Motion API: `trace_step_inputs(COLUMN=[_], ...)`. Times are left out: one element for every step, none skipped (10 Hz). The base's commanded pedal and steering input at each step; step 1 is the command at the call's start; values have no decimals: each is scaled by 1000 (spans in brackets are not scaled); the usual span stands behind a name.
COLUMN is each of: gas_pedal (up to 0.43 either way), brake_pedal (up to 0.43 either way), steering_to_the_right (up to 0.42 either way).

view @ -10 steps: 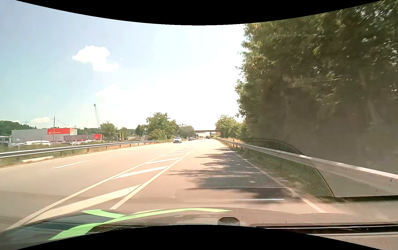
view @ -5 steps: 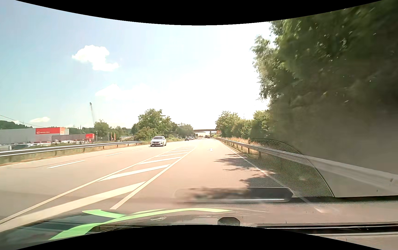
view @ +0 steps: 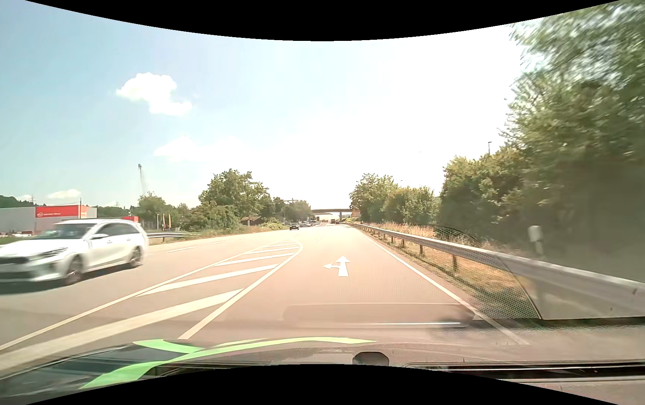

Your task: Follow the waypoints while adhering to traffic rules and regulations

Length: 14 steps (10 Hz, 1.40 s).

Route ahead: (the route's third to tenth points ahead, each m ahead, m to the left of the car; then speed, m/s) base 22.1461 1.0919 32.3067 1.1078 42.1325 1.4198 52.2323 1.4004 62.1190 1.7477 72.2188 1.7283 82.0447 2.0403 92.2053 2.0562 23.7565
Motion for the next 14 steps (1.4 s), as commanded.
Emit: trace_step_inputs(gas_pedal=[157,157,157,169,169,169,169,157,157,138,138,138,138,138], brake_pedal=[0,0,0,0,0,0,0,0,0,0,0,0,0,0], steering_to_the_right=[-2,-2,-2,-1,-1,-2,-2,-2,-2,-1,-1,-2,-1,-2])
